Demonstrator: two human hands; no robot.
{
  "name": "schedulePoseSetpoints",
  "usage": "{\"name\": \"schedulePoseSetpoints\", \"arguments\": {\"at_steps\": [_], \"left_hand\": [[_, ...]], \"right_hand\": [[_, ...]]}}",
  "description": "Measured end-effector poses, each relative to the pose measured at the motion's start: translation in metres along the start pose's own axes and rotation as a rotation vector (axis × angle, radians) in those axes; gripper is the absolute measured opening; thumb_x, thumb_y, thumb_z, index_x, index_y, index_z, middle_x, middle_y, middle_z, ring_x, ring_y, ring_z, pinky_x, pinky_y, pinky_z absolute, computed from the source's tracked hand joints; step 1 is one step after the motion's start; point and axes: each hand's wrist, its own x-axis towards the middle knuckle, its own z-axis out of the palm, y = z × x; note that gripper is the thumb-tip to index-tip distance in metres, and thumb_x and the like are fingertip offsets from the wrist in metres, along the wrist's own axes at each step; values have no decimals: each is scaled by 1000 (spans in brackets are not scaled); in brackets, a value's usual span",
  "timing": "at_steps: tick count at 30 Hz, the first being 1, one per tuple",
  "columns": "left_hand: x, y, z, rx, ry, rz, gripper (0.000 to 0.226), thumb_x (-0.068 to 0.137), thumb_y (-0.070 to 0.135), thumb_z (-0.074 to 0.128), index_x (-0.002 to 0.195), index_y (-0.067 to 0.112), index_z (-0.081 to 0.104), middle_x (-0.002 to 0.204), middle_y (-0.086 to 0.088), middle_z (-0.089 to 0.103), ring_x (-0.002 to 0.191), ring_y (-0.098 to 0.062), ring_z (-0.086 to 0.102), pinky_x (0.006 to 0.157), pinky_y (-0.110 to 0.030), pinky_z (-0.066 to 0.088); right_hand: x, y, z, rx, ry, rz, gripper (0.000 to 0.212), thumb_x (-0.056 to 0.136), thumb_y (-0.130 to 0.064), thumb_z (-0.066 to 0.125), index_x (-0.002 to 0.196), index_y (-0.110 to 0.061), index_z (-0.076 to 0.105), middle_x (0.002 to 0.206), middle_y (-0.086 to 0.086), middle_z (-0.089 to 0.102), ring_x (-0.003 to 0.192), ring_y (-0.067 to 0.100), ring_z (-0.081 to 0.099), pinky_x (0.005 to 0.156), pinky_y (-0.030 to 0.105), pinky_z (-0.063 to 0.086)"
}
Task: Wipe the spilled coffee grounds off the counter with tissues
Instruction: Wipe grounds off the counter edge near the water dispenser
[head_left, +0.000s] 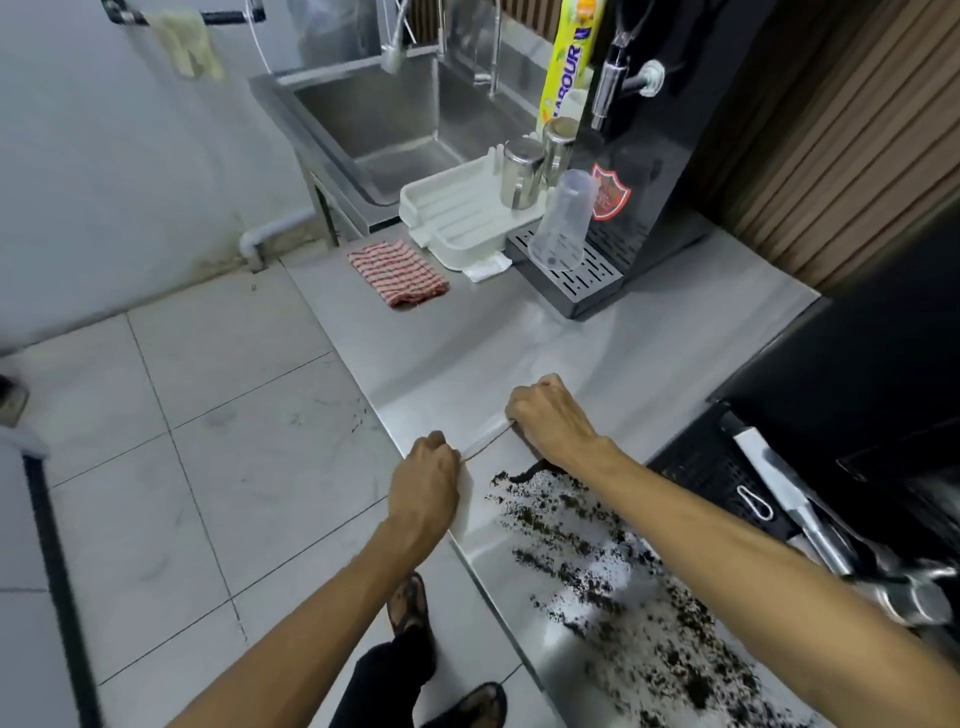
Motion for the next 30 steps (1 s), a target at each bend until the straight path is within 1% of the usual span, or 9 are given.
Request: {"name": "schedulePoseSetpoints", "arguments": {"at_steps": [5,9,13,16,18,21,24,27,30], "left_hand": [[-41,24,24,-44,-53,4,18,93,1,52,81,10,62,90,-1,52,76,-16,50,56,-27,33],[-63,41,38,-128,-58,-17,22,92,-1,54,75,10,63,83,2,50,65,-15,49,52,-27,36],[-64,36,20,-193,17,-102,20,94,1,50,98,4,69,87,0,51,63,-17,44,55,-28,32],[-62,29,12,-172,25,-161,35,92,0,48,122,9,64,89,-2,49,71,-22,50,59,-30,32],[-64,32,13,-175,2,-173,37,94,3,48,128,12,61,90,-2,47,71,-20,47,60,-30,33],[-66,46,22,-175,-15,-186,23,98,11,50,113,10,67,87,1,46,66,-16,42,59,-27,33],[-66,60,28,-184,-44,-202,16,93,7,54,96,8,70,82,2,44,63,-15,42,57,-25,33],[-65,70,31,-215,-85,-201,11,86,0,58,80,6,65,81,-2,46,61,-16,45,57,-24,36],[-63,76,33,-231,-85,-194,16,84,-2,59,71,8,57,81,-4,47,62,-18,48,57,-25,36]], "right_hand": [[-36,21,13,-41,-64,-128,15,80,-7,73,72,-19,69,75,-8,64,60,13,52,84,26,31],[-50,32,18,-40,-67,-169,17,76,-10,79,75,-25,70,78,-13,67,62,6,50,82,22,26],[-32,20,6,76,75,-213,10,80,-8,75,79,-18,74,82,-7,72,67,11,59,84,24,32],[-13,4,1,98,84,-267,6,78,-11,77,83,-15,76,82,-2,72,68,16,62,82,31,39],[-6,1,4,80,57,-300,8,80,-13,76,87,-15,77,85,0,73,70,19,64,82,34,41],[-9,9,8,39,39,-346,11,76,-13,78,87,-15,77,90,0,73,73,19,65,84,35,42],[-21,22,9,27,11,-354,8,77,-15,78,85,-15,76,93,-2,72,73,17,63,86,30,37],[-32,33,11,35,9,-339,8,81,-18,76,89,-15,76,97,-2,72,75,17,64,88,27,33],[-43,44,12,93,40,-300,14,80,-20,77,93,-15,77,99,-1,73,81,20,66,86,30,37]]}}
